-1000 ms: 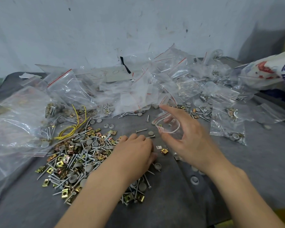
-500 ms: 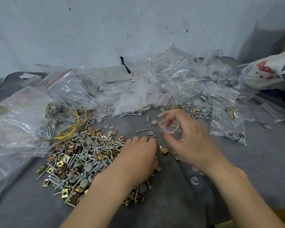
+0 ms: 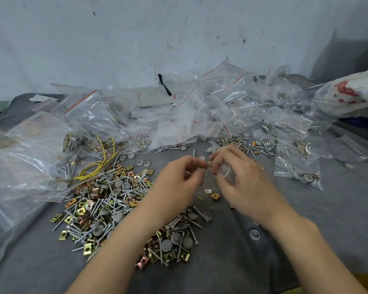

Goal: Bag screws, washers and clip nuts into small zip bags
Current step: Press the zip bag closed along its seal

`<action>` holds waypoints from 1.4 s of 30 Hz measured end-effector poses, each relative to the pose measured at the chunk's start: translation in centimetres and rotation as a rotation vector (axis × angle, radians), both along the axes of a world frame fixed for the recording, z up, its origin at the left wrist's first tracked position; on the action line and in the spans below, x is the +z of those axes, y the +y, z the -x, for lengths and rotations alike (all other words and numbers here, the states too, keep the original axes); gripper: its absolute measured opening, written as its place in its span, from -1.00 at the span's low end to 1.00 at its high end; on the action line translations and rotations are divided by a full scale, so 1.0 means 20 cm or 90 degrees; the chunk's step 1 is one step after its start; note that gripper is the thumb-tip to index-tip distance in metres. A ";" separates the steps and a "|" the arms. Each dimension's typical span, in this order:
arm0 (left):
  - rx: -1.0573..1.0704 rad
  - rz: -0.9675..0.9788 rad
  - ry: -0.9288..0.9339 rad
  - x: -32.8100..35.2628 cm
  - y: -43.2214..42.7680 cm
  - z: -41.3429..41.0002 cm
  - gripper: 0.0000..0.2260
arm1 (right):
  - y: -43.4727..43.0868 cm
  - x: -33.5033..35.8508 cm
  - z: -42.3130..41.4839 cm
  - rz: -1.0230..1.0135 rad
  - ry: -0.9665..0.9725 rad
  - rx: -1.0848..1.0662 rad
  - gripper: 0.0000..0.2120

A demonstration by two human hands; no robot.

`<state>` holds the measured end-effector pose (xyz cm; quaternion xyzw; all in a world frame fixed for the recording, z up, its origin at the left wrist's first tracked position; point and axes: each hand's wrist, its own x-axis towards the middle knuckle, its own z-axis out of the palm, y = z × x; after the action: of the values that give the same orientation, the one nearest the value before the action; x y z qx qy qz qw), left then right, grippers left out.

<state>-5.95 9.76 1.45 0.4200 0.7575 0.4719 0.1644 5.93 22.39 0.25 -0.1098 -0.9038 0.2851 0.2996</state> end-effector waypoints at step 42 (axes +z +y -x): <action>0.000 -0.064 0.110 -0.02 -0.05 0.02 -0.84 | 0.02 -0.04 0.04 -0.007 0.006 0.002 -0.84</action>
<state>-6.39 8.85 1.14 0.4667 0.7444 0.4712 0.0775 5.17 22.75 -0.64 -0.1052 -0.9042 0.2809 0.3040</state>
